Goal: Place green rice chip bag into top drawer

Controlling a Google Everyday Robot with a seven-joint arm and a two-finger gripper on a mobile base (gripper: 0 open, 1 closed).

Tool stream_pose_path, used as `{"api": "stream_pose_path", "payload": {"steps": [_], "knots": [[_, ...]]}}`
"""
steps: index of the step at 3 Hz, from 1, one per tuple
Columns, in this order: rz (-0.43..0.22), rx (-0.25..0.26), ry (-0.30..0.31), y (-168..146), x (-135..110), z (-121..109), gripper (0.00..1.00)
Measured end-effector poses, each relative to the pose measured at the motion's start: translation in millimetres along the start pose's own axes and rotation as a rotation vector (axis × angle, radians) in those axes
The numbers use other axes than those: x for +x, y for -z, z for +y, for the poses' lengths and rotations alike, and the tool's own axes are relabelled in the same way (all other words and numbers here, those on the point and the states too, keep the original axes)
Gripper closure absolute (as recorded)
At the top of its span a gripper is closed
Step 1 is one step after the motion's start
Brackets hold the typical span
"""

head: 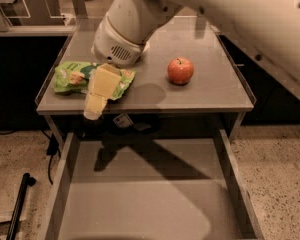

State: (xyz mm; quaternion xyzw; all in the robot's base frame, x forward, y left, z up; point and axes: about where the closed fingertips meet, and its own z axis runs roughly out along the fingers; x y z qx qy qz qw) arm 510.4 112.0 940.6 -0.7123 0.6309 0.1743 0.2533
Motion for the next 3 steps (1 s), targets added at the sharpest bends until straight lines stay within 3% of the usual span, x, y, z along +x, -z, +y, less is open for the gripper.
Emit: {"api": "stream_pose_path", "payload": {"steps": [1, 2, 3], "knots": [[0.066, 0.038, -0.018, -33.9, 5.1, -27.4, 0.0], [0.135, 0.149, -0.07, -48.9, 26.5, -57.6, 0.0], [0.13, 0.227, -0.136, -54.0, 47.1, -80.7, 0.0]]}}
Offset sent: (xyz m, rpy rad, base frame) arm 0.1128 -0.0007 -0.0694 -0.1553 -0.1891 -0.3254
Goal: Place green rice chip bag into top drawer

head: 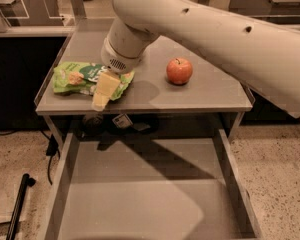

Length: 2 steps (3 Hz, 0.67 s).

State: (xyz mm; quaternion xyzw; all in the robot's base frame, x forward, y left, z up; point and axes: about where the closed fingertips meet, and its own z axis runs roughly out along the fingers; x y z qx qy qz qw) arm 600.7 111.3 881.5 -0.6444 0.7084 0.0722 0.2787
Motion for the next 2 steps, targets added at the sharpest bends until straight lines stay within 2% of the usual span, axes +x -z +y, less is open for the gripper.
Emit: {"api": "stream_pose_path", "payload": {"steps": [1, 2], "knots": [[-0.067, -0.002, -0.058, -18.0, 3.4, -9.6, 0.0], [-0.068, -0.002, -0.058, -18.1, 3.2, -9.6, 0.0]]}}
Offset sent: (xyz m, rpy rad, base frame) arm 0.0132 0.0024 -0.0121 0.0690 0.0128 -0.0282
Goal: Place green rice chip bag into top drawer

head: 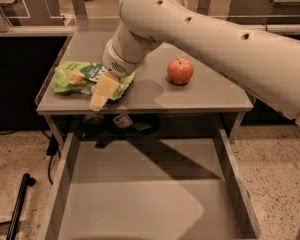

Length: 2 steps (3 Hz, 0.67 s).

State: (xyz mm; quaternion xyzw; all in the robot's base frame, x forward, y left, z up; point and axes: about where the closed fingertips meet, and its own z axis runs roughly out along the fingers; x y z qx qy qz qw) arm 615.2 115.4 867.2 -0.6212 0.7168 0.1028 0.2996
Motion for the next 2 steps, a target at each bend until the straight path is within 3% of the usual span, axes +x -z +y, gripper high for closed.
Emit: {"api": "stream_pose_path", "payload": {"steps": [1, 2], "knots": [[0.021, -0.001, 0.048, -9.3, -13.5, 12.1, 0.0], [0.024, -0.008, 0.051, -16.5, -16.9, 13.1, 0.0]]}}
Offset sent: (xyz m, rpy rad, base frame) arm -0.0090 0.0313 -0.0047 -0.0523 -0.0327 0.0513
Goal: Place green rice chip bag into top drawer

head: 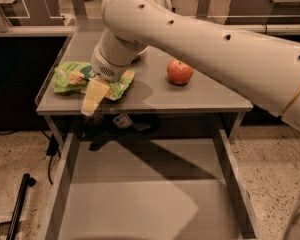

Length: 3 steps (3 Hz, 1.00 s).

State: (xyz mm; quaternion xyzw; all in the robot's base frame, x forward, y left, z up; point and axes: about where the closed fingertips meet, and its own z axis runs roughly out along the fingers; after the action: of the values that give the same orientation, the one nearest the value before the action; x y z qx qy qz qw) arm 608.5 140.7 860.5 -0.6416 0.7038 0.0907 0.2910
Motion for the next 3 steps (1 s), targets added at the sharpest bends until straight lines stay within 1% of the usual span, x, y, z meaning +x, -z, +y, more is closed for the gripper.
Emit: {"api": "stream_pose_path", "payload": {"steps": [2, 3], "knots": [[0.02, -0.018, -0.021, -19.9, 7.7, -11.5, 0.0], [0.02, -0.018, -0.022, -20.2, 7.8, -11.7, 0.18]]}}
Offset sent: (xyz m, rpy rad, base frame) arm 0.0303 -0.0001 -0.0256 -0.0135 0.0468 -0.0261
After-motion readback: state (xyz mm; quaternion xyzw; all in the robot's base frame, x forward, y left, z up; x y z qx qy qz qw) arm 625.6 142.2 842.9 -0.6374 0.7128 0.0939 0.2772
